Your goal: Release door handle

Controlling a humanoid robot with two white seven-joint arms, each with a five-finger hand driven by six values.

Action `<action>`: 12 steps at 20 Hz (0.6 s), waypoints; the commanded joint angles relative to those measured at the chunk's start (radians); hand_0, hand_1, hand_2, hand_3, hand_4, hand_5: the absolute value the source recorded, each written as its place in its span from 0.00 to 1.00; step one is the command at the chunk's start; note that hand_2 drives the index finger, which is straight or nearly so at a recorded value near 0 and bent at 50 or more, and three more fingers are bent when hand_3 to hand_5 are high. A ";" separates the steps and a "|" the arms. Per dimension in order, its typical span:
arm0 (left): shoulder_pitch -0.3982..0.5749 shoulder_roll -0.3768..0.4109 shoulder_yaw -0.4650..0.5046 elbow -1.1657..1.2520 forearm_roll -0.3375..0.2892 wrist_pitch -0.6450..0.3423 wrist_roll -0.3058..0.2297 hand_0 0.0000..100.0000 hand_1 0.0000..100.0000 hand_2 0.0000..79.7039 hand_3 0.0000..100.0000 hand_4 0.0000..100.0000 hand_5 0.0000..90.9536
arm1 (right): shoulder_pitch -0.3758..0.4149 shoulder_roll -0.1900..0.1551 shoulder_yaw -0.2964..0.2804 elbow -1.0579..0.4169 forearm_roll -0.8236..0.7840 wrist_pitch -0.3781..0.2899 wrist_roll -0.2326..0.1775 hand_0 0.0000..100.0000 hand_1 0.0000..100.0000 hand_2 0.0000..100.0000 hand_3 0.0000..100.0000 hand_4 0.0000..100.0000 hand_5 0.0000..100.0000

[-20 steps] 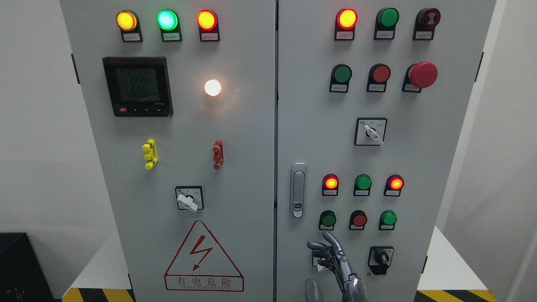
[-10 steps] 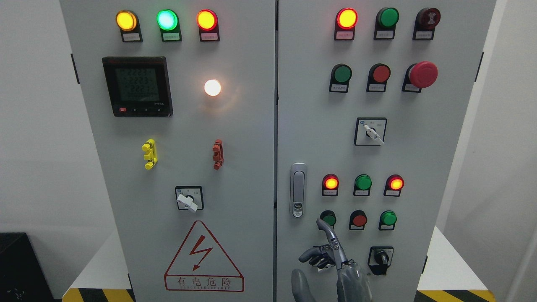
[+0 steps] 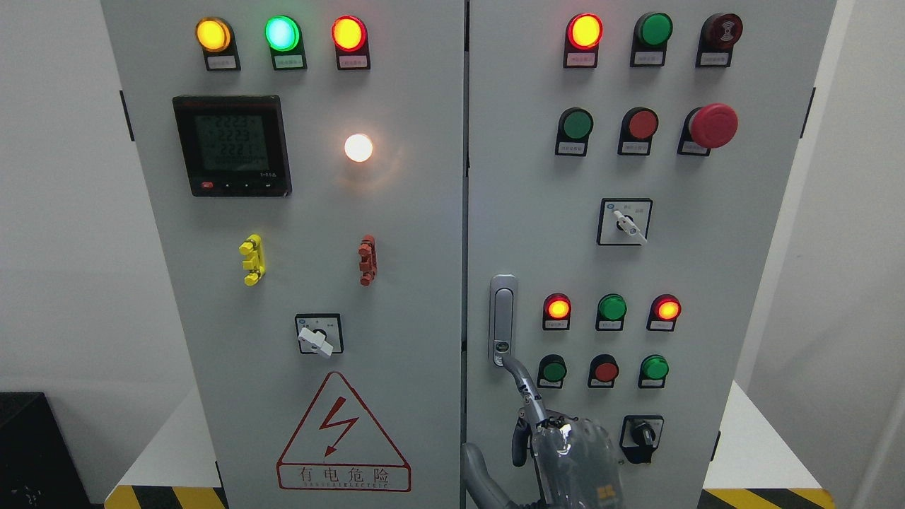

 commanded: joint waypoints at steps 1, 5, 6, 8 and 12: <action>0.000 0.000 -0.020 -0.015 0.000 0.000 0.005 0.00 0.00 0.03 0.08 0.01 0.00 | -0.059 0.002 0.003 0.080 0.180 0.042 0.005 0.48 0.24 0.00 1.00 0.97 0.99; 0.000 0.000 -0.020 -0.017 0.000 0.000 0.005 0.00 0.00 0.03 0.08 0.01 0.00 | -0.061 0.000 0.000 0.101 0.252 0.080 0.016 0.48 0.24 0.00 1.00 0.98 0.99; 0.000 0.000 -0.020 -0.015 0.000 0.000 0.005 0.00 0.00 0.03 0.08 0.01 0.00 | -0.062 0.000 -0.003 0.106 0.263 0.082 0.028 0.49 0.24 0.00 1.00 0.98 0.99; 0.000 0.000 -0.020 -0.017 0.000 0.000 0.005 0.00 0.00 0.03 0.08 0.01 0.00 | -0.062 0.000 -0.005 0.113 0.272 0.083 0.030 0.49 0.24 0.00 1.00 0.98 0.99; 0.000 0.000 -0.020 -0.015 0.000 0.000 0.005 0.00 0.00 0.03 0.08 0.01 0.00 | -0.064 0.000 -0.005 0.149 0.306 0.083 0.030 0.49 0.23 0.00 1.00 0.98 0.99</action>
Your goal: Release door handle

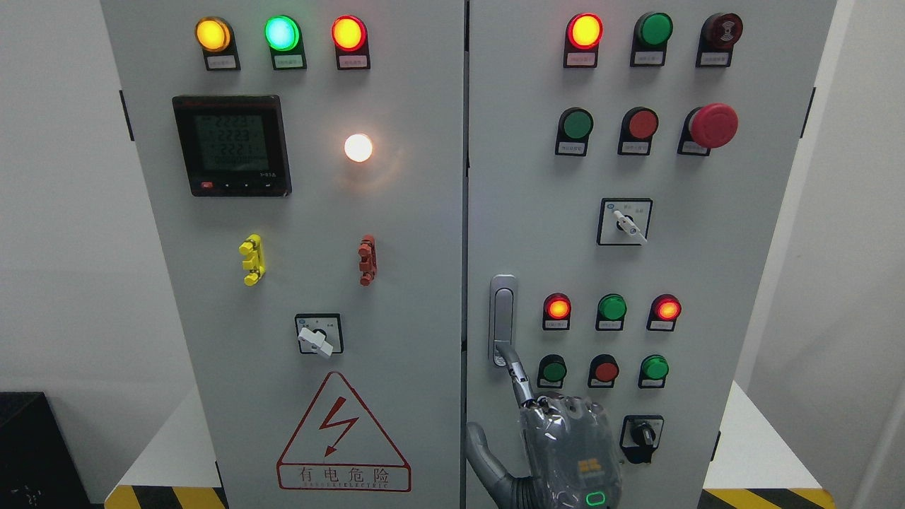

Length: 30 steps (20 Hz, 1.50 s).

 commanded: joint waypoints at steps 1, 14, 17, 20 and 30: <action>0.000 0.000 -0.020 -0.017 0.000 -0.001 0.000 0.00 0.00 0.03 0.08 0.01 0.00 | -0.014 0.000 -0.003 0.077 0.063 0.002 0.002 0.49 0.23 0.00 1.00 0.98 0.99; 0.000 0.000 -0.020 -0.017 0.000 -0.001 0.000 0.00 0.00 0.03 0.09 0.01 0.00 | -0.064 0.001 -0.003 0.124 0.091 0.049 0.022 0.47 0.24 0.00 1.00 0.98 0.99; 0.000 0.000 -0.020 -0.017 0.000 -0.001 0.000 0.00 0.00 0.03 0.09 0.01 0.00 | -0.066 0.001 -0.003 0.126 0.091 0.051 0.026 0.47 0.24 0.00 1.00 0.98 0.99; 0.000 0.000 -0.020 -0.017 0.000 -0.001 -0.001 0.00 0.00 0.03 0.08 0.01 0.00 | -0.063 0.003 -0.005 0.123 0.091 0.054 0.026 0.46 0.23 0.00 1.00 0.98 0.99; 0.000 0.000 -0.020 -0.017 0.000 -0.001 0.000 0.00 0.00 0.03 0.08 0.01 0.00 | -0.066 0.003 -0.014 0.124 0.091 0.060 0.026 0.46 0.23 0.00 1.00 0.98 0.99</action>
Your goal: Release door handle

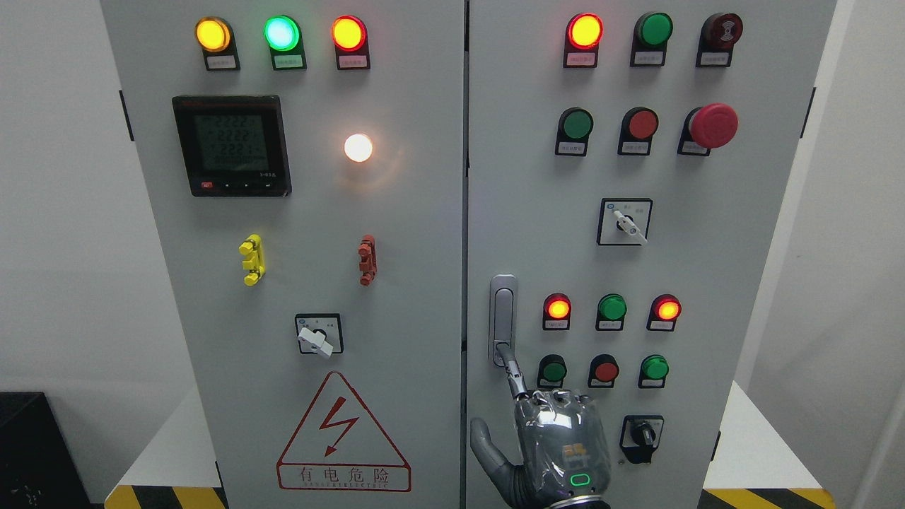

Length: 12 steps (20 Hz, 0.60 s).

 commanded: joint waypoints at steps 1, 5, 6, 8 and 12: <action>0.000 0.000 -0.020 -0.017 0.000 -0.005 -0.002 0.00 0.00 0.03 0.08 0.01 0.00 | -0.002 0.001 -0.006 0.011 0.001 0.000 0.000 0.45 0.23 0.00 1.00 0.98 0.99; 0.000 0.000 -0.020 -0.017 0.000 -0.005 -0.002 0.00 0.00 0.03 0.08 0.01 0.00 | -0.002 0.001 -0.006 0.011 0.001 0.006 0.002 0.45 0.23 0.00 1.00 0.98 0.99; 0.000 0.000 -0.020 -0.017 0.000 -0.005 0.000 0.00 0.00 0.03 0.09 0.01 0.00 | -0.002 0.001 -0.006 0.011 0.001 0.006 0.002 0.45 0.23 0.00 1.00 0.98 0.99; 0.000 0.000 -0.020 -0.015 0.000 -0.005 0.000 0.00 0.00 0.03 0.09 0.01 0.00 | 0.005 0.001 -0.006 0.013 0.001 0.006 0.000 0.45 0.23 0.00 1.00 0.98 0.99; 0.000 0.000 -0.020 -0.015 0.000 -0.005 0.000 0.00 0.00 0.03 0.09 0.01 0.00 | 0.006 0.001 -0.004 0.017 0.001 0.006 0.000 0.45 0.23 0.00 1.00 0.98 0.99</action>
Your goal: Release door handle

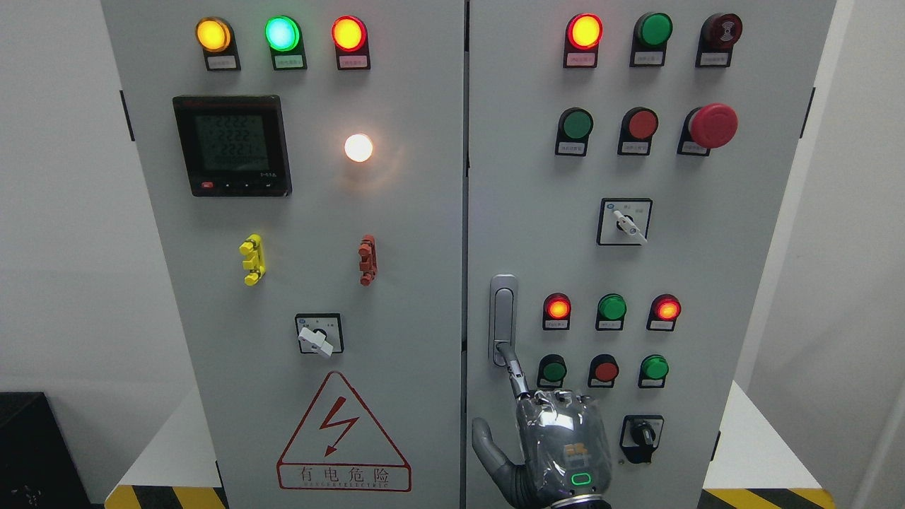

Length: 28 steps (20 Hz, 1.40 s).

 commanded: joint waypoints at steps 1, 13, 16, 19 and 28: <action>0.000 0.000 -0.020 -0.017 0.000 -0.001 -0.002 0.00 0.00 0.03 0.09 0.01 0.00 | 0.003 0.000 0.001 0.009 0.000 0.000 0.000 0.45 0.23 0.00 1.00 0.98 0.99; 0.000 0.000 -0.020 -0.015 0.000 -0.001 -0.002 0.00 0.00 0.03 0.09 0.01 0.00 | 0.005 0.000 -0.003 0.034 -0.001 0.002 0.000 0.45 0.23 0.00 1.00 0.98 0.99; 0.000 0.000 -0.020 -0.017 0.000 -0.001 -0.002 0.00 0.00 0.03 0.08 0.01 0.00 | 0.005 0.000 -0.003 0.040 -0.001 0.002 0.000 0.44 0.23 0.00 1.00 0.98 0.99; 0.000 0.000 -0.020 -0.017 0.000 -0.001 -0.003 0.00 0.00 0.03 0.08 0.01 0.00 | 0.005 0.000 -0.004 0.040 -0.003 0.002 0.000 0.44 0.23 0.00 1.00 0.98 0.99; 0.000 0.000 -0.020 -0.017 0.000 -0.001 -0.002 0.00 0.00 0.03 0.08 0.01 0.00 | 0.012 0.000 -0.004 0.041 -0.003 0.002 0.002 0.44 0.24 0.00 1.00 0.98 0.99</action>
